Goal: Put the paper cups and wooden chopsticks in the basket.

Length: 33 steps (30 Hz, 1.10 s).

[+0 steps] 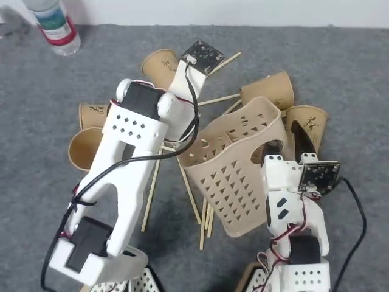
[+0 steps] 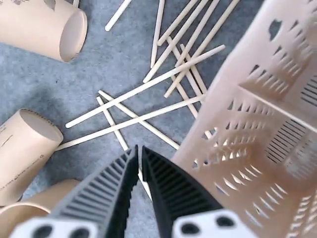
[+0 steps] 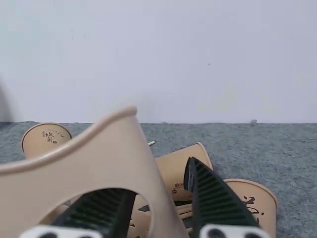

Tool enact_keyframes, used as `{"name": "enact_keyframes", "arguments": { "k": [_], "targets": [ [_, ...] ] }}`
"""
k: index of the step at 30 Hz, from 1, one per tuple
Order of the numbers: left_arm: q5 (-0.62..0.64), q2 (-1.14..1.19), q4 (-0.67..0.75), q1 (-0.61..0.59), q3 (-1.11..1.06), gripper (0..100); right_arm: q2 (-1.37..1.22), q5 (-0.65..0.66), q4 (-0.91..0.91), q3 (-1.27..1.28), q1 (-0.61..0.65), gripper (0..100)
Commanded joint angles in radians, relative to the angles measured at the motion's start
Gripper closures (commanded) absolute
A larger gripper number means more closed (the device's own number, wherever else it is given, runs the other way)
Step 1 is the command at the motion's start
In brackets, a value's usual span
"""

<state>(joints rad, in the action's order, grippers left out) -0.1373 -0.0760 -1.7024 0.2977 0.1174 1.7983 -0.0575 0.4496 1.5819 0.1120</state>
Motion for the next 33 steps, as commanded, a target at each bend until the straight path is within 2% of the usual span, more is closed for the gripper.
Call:
{"name": "enact_keyframes", "arguments": {
  "k": [1,9,18,27,33],
  "targets": [
    [-0.011,-0.005,-0.031,-0.014,0.038,98,0.018,-0.009,-0.025,-0.017,-0.004,87.6],
    [-0.006,-0.005,-0.049,-0.021,0.038,79,0.018,-0.009,-0.022,-0.017,-0.004,87.6],
    [-0.011,-0.002,0.005,-0.043,0.035,78,0.018,-0.008,-0.021,-0.017,-0.012,87.6],
    [-0.012,-0.002,0.130,-0.038,-0.134,78,0.018,-0.008,-0.021,-0.017,-0.012,87.6],
    [-0.012,-0.003,0.135,-0.038,-0.153,78,0.018,-0.008,-0.021,-0.017,-0.012,87.6]
  ]
}}
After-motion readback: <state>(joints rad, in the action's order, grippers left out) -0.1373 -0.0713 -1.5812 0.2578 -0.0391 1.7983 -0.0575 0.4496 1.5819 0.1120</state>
